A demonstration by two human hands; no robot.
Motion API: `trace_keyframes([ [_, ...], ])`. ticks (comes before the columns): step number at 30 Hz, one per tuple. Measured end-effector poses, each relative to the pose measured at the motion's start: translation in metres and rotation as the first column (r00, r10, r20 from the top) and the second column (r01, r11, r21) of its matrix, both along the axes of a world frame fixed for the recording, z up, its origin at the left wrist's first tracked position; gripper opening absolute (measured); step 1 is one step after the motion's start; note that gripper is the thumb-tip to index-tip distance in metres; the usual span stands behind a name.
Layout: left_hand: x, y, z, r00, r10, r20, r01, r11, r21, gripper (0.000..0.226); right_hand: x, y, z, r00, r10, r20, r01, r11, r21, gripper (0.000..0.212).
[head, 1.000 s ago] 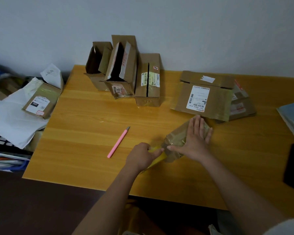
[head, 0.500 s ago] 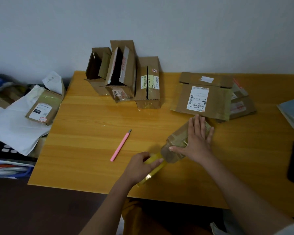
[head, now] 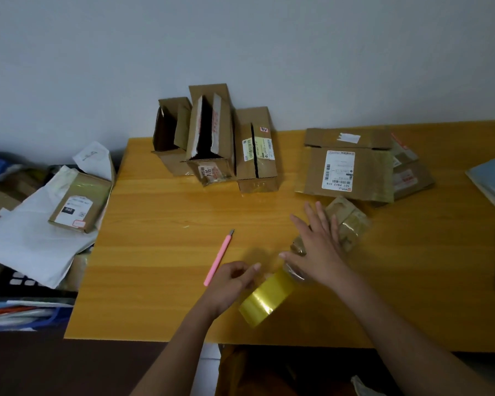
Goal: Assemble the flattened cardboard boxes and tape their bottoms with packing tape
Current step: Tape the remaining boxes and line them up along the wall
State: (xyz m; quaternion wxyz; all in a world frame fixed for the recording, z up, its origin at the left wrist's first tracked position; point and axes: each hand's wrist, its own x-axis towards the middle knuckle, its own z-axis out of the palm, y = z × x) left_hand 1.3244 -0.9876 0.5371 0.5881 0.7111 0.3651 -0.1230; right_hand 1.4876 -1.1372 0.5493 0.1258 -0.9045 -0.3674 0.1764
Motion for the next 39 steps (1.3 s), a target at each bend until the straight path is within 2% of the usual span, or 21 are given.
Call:
trace_keyframes([
  [2, -0.001, 0.019, -0.014, 0.996, 0.056, -0.062, -0.039, 0.966, 0.256, 0.028, -0.004, 0.006, 0.001, 1.000, -0.022, 0.023, 0.022, 0.999, 0.026, 0.075],
  [4, -0.003, 0.039, -0.028, 0.984, 0.098, -0.149, -0.014, 0.876, 0.483, 0.020, -0.007, 0.012, 0.002, 0.998, -0.044, 0.035, 0.042, 0.998, 0.056, 0.064],
  [6, -0.005, 0.055, -0.042, 0.959, 0.109, -0.261, 0.049, 0.845, 0.532, 0.026, -0.009, 0.020, 0.001, 0.997, -0.064, 0.032, 0.061, 0.995, 0.084, 0.058],
  [8, -0.005, 0.064, -0.055, 0.938, 0.105, -0.332, 0.087, 0.854, 0.514, 0.028, -0.011, 0.026, -0.001, 0.996, -0.081, 0.029, 0.078, 0.991, 0.110, 0.053],
  [12, 0.001, 0.070, -0.072, 0.944, 0.065, -0.323, 0.116, 0.852, 0.510, 0.017, -0.016, 0.032, -0.007, 0.994, -0.110, 0.020, 0.107, 0.985, 0.137, 0.049],
  [15, 0.009, 0.069, -0.070, 0.948, 0.053, -0.314, 0.090, 0.901, 0.425, 0.015, -0.017, 0.030, -0.011, 0.991, -0.134, 0.013, 0.130, 0.975, 0.180, 0.046],
  [18, 0.025, 0.056, -0.047, 0.976, 0.107, -0.189, -0.046, 0.952, 0.304, 0.014, -0.018, 0.027, -0.013, 0.990, -0.143, 0.009, 0.135, 0.952, 0.275, 0.045],
  [22, 0.052, 0.026, 0.006, 0.986, 0.165, 0.016, -0.164, 0.984, -0.064, 0.013, -0.013, 0.023, -0.009, 0.994, -0.082, 0.076, 0.044, 0.912, 0.407, 0.051],
  [25, 0.066, 0.004, 0.039, 0.987, 0.116, 0.109, -0.093, 0.976, -0.198, 0.013, -0.007, 0.014, -0.002, 0.993, 0.051, 0.108, -0.091, 0.909, 0.406, 0.044],
  [28, 0.073, -0.015, 0.053, 0.980, 0.094, 0.175, -0.047, 0.965, -0.257, 0.009, 0.001, 0.002, 0.005, 0.981, 0.013, 0.192, -0.094, 0.903, 0.420, 0.033],
  [30, 0.075, -0.024, 0.053, 0.974, 0.099, 0.204, -0.059, 0.979, -0.194, 0.014, 0.008, -0.011, 0.008, 0.976, -0.074, 0.204, -0.019, 0.908, 0.419, 0.028],
  [32, 0.074, -0.027, 0.043, 0.985, 0.014, 0.169, -0.029, 0.996, 0.082, 0.019, 0.014, -0.027, 0.004, 0.981, -0.115, 0.154, 0.039, 0.903, 0.428, 0.027],
  [34, 0.069, -0.028, 0.031, 0.994, -0.107, 0.033, 0.093, 0.951, 0.294, 0.019, 0.015, -0.043, -0.005, 0.986, -0.111, 0.122, 0.046, 0.895, 0.443, 0.020],
  [35, 0.066, -0.030, 0.027, 0.989, -0.144, -0.043, 0.150, 0.942, 0.300, 0.024, 0.014, -0.049, -0.010, 0.988, -0.097, 0.121, 0.035, 0.898, 0.438, 0.018],
  [37, 0.060, -0.038, 0.020, 0.980, -0.154, -0.124, 0.176, 0.964, 0.198, 0.034, 0.012, -0.057, -0.020, 0.994, -0.047, 0.099, 0.003, 0.915, 0.404, 0.036],
  [39, 0.058, -0.048, 0.019, 0.987, -0.126, -0.103, 0.137, 0.985, 0.105, 0.033, 0.014, -0.061, -0.031, 0.998, -0.001, 0.060, -0.021, 0.933, 0.359, 0.055],
])
